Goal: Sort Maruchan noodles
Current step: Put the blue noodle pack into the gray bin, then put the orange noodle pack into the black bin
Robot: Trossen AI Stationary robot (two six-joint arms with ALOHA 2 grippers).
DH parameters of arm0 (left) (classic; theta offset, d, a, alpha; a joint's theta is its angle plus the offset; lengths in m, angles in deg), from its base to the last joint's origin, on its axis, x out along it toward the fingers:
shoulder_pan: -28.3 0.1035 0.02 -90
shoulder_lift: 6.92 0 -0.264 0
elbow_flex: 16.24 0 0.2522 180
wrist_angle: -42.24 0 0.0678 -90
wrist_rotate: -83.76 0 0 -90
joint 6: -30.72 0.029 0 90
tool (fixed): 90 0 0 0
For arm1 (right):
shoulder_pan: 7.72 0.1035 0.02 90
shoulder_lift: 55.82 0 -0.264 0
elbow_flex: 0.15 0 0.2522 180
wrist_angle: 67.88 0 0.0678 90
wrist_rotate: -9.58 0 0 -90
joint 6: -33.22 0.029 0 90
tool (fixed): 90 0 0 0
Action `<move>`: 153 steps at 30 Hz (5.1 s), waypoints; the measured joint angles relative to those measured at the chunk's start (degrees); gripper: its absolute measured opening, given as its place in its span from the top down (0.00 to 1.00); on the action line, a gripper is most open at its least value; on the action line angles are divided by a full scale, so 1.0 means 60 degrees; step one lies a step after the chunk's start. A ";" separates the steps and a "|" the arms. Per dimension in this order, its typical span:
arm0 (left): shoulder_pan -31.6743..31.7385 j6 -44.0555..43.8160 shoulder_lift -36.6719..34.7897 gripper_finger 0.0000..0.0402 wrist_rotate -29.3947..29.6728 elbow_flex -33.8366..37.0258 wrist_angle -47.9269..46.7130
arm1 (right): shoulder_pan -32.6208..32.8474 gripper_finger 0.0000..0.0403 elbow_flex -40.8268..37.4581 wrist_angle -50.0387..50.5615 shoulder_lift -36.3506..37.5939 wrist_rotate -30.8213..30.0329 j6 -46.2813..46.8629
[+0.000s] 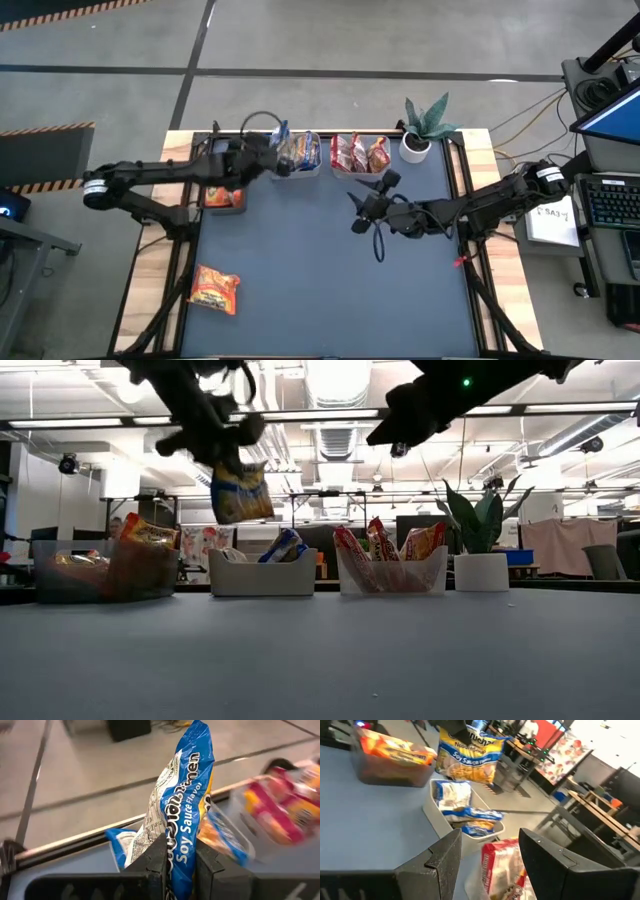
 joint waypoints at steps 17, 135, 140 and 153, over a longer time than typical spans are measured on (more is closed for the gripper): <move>0.1241 -0.0311 0.2857 0.88 -0.0105 -0.0802 0.1046 | -0.0040 0.54 0.0004 0.0537 0.0000 0.0004 0.0400; -0.1884 0.1058 0.0736 0.52 -0.2058 -0.1709 -0.2591 | -0.0040 0.54 -0.0018 0.1023 -0.0015 0.0100 0.1069; -0.3964 -0.1255 0.0563 0.52 -0.3632 -0.1664 -0.3608 | -0.0039 0.54 -0.0018 0.1028 -0.0015 0.0116 0.1154; -0.8064 -0.9656 0.1946 0.55 -0.6914 -0.1657 -0.7045 | -0.0040 0.54 -0.0018 0.1013 -0.0015 0.0116 0.1300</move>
